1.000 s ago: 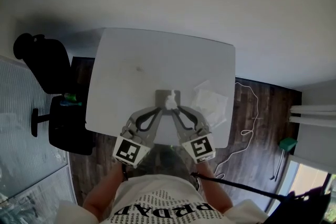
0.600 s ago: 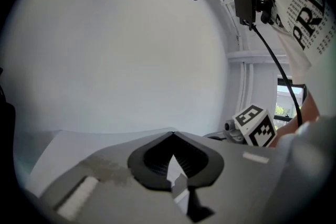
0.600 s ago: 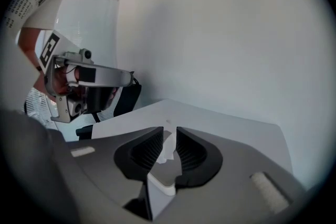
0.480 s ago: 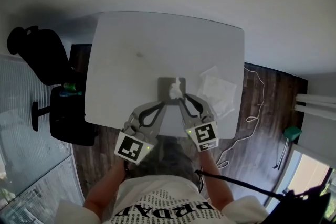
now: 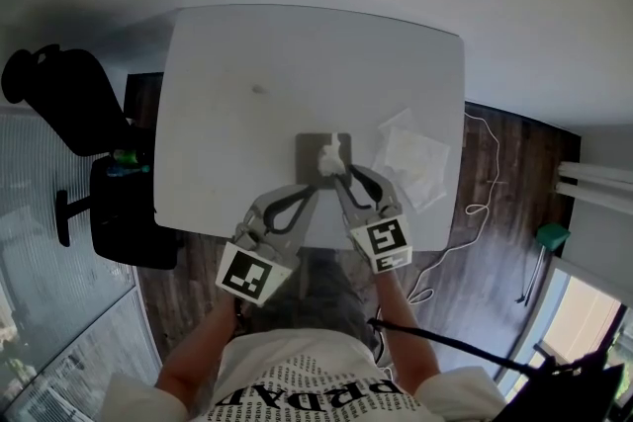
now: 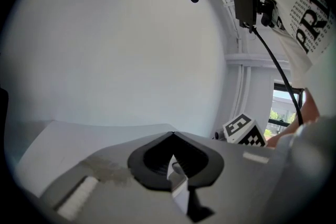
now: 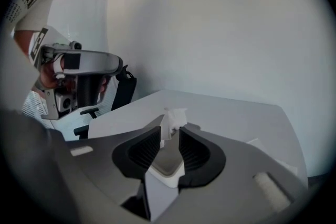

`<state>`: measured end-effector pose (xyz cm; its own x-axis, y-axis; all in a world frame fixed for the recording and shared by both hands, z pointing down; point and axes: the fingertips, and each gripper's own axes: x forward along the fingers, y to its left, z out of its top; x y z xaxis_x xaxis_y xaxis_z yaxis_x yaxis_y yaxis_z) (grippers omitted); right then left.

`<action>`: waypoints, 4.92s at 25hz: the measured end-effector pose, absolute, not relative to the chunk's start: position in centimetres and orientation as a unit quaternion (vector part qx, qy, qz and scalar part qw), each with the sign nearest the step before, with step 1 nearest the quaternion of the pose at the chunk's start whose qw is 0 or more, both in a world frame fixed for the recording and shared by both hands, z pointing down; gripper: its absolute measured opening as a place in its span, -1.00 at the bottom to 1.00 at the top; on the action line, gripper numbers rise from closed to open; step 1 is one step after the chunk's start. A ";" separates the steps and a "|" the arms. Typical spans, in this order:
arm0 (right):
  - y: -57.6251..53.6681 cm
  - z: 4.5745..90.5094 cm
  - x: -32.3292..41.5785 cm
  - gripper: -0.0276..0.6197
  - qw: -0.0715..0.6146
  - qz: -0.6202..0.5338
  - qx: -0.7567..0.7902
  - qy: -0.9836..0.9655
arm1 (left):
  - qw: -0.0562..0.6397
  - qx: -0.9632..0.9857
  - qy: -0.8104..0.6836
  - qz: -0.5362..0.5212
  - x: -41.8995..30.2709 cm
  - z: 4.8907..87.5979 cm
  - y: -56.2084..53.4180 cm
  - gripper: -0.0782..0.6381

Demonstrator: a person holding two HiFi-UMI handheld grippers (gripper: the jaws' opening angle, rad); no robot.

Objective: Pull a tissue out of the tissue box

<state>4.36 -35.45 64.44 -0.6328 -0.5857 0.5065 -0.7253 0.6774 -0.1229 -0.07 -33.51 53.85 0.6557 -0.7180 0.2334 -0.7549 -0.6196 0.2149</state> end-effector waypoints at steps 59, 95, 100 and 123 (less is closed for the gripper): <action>-35.3 61.2 2.1 -0.89 0.201 0.151 0.347 -0.904 | 0.158 0.902 -0.399 0.051 -0.1 53.3 -33.6 -0.76; -34.2 55.9 2.0 -0.89 0.198 0.130 0.355 -0.905 | 0.123 0.909 -0.395 0.044 -1.4 48.9 -33.3 -0.76; -33.8 54.8 2.2 -0.89 0.194 0.125 0.358 -0.905 | 0.115 0.913 -0.389 0.041 -1.0 47.9 -32.9 -0.76; -32.7 47.9 3.0 -0.89 0.134 0.083 0.360 -0.919 | 0.068 0.916 -0.392 0.040 -0.8 43.5 -31.9 -0.76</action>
<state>2.99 -32.73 47.89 -0.7043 -0.6403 0.3065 -0.6848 0.7266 -0.0557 -0.82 -31.91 43.49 0.6890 -0.7137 0.1261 -0.7245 -0.6828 0.0939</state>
